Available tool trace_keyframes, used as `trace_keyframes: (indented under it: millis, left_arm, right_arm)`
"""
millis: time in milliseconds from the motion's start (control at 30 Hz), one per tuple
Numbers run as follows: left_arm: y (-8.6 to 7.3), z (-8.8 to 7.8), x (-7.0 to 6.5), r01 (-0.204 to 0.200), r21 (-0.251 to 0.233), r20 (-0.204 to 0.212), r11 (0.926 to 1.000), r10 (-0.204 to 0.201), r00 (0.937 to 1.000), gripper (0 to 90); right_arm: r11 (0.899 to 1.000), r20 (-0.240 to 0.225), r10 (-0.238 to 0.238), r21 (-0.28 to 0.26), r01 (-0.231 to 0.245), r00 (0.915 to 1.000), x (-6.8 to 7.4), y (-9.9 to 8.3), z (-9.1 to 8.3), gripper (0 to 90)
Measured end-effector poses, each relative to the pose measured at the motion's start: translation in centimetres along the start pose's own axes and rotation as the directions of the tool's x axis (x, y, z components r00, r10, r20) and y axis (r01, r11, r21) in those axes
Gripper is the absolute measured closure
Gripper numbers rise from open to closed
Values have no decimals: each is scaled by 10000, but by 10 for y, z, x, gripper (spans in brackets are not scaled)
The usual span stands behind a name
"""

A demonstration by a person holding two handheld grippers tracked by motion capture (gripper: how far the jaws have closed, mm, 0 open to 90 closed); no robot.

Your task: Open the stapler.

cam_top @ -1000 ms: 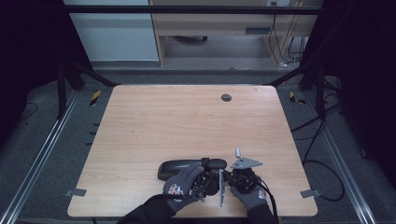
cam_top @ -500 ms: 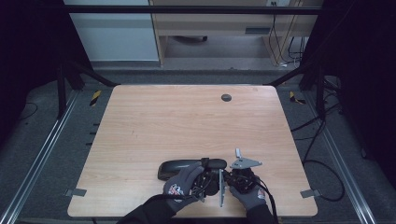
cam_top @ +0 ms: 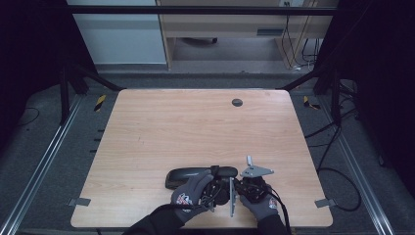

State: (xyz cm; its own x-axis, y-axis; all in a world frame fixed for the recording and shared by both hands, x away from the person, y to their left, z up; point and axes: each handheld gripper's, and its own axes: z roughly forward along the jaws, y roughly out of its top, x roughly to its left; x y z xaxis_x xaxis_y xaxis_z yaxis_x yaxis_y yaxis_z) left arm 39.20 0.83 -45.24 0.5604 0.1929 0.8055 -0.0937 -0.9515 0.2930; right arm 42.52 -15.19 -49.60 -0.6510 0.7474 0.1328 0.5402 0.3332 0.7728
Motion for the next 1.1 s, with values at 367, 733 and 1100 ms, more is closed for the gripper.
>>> trace_keyframes:
  millis: [367, 733, 1100]
  left_arm:
    - [-1, -2, 2, 164, -61, -9, 9998, -164, 9999, 563]
    - [-4, -10, 14, 501, -244, -66, 9984, -503, 9987, 570]
    - [-11, -21, 29, 1337, -532, 26, 9896, -1338, 9910, 577]
  right_arm:
    - [9999, -24, 134, -38, -135, 9999, 0, 0, 1, 900]
    - [9998, -8, 208, -29, -208, 9998, 0, 0, 1, 900]
    - [9998, 49, 213, 12, -213, 9998, 1, 1, 1, 900]
